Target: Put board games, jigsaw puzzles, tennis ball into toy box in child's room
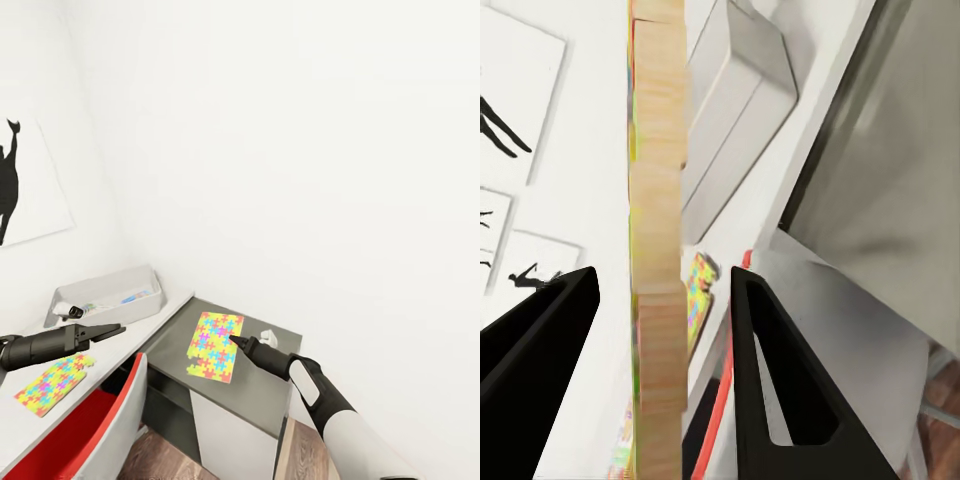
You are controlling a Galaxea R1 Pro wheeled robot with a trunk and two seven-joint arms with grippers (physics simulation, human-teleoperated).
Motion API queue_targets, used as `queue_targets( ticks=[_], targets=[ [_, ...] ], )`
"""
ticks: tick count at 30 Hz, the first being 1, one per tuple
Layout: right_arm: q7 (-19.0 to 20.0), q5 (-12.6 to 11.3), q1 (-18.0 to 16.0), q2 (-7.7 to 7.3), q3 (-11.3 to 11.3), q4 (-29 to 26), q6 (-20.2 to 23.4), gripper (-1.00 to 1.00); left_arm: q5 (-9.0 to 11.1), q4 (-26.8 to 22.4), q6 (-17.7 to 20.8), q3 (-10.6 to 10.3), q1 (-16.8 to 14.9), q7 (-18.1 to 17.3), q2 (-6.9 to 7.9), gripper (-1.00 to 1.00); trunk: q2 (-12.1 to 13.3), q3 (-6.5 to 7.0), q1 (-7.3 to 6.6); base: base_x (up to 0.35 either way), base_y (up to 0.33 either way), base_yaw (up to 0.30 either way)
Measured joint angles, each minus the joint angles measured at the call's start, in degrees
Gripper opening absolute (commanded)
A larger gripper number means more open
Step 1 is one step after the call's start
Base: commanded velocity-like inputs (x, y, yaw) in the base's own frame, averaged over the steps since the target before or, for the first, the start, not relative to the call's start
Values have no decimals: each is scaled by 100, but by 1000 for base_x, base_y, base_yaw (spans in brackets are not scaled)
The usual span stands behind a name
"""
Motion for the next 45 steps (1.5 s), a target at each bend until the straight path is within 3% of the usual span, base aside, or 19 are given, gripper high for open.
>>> queue_targets(
  ticks=[9,31,45],
  targets=[
    [14,-4,0,-17,-5,5,-1,-100,0,0,0,-5,0,0,-5,100,-1,19,0,0,0,252],
    [26,-2,0,-5,-1,-13,-8,-100,-1,0,-1,-3,-1,0,-5,100,-1,22,0,0,0,22],
    [10,-2,-2,-18,-2,-12,-2,-100,-1,-1,-4,-8,-2,0,-7,100,-5,66,1,0,0,241]
  ],
)
